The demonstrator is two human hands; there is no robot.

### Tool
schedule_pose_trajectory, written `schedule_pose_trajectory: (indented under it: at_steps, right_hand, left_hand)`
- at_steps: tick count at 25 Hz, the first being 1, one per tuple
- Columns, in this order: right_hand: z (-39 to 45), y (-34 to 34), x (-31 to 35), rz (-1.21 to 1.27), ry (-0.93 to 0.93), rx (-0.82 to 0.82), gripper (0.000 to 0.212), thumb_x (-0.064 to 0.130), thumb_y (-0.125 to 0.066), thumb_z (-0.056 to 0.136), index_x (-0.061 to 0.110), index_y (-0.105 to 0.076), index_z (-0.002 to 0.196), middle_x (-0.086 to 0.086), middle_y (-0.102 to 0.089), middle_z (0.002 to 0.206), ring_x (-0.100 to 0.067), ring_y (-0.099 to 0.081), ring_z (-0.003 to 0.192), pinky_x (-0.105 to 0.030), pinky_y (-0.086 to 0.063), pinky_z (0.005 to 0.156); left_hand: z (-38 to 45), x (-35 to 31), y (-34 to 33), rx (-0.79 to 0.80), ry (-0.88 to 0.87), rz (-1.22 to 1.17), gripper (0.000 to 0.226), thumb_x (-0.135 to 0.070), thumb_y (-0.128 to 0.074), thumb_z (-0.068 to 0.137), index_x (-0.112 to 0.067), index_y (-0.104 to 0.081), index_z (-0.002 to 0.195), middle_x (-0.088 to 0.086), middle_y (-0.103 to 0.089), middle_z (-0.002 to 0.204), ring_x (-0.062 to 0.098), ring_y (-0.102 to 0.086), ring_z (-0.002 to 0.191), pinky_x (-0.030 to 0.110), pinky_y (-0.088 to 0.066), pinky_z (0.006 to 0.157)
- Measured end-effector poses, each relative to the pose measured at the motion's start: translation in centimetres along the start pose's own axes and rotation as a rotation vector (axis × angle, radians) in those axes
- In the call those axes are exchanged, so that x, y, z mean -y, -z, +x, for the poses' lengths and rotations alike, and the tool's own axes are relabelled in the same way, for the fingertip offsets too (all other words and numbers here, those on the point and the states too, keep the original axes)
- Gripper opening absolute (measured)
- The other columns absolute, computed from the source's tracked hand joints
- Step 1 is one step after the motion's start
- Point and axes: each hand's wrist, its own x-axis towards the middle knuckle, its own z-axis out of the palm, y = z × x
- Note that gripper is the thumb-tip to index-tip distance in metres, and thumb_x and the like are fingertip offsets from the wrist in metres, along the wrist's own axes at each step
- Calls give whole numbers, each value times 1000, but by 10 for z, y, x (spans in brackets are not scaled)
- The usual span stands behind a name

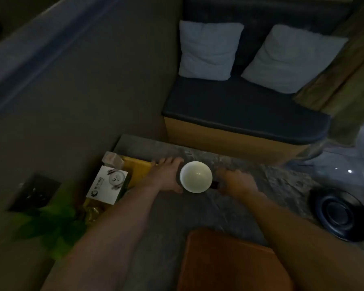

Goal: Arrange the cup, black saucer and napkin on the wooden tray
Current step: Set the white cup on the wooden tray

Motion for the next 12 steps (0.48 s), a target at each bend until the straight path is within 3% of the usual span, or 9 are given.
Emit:
schedule_pose_trajectory:
  at_steps: [2, 6, 12]
  right_hand:
    - [8, -5, 0, 47, 24, 5, 46, 42, -64, 85, 35, -49, 128, -2, -66, 118, -28, -63, 106, -49, -46, 95]
    - [13, -19, -4, 96, 40, 1, 27, 50, -58, 88, 39, -57, 112, 0, -70, 102, -23, -66, 90, -36, -47, 72]
    - [1, -35, -6, 322, 5, -149, 23, 26, -60, 93, 36, -64, 113, 4, -72, 105, -18, -67, 90, -34, -55, 73]
  left_hand:
    - [6, -2, -1, -11, -40, -27, 107, -57, -81, 55, -35, -22, 142, 1, -36, 151, 32, -29, 140, 62, -9, 114]
    - [13, -4, -13, -43, -70, -45, 106, -59, -81, 54, -36, -25, 141, -2, -41, 148, 28, -32, 139, 66, -2, 114]
    - [6, -5, -27, -118, -69, -202, 104, -53, -85, 52, -37, -29, 138, -5, -45, 144, 25, -36, 138, 64, -7, 116]
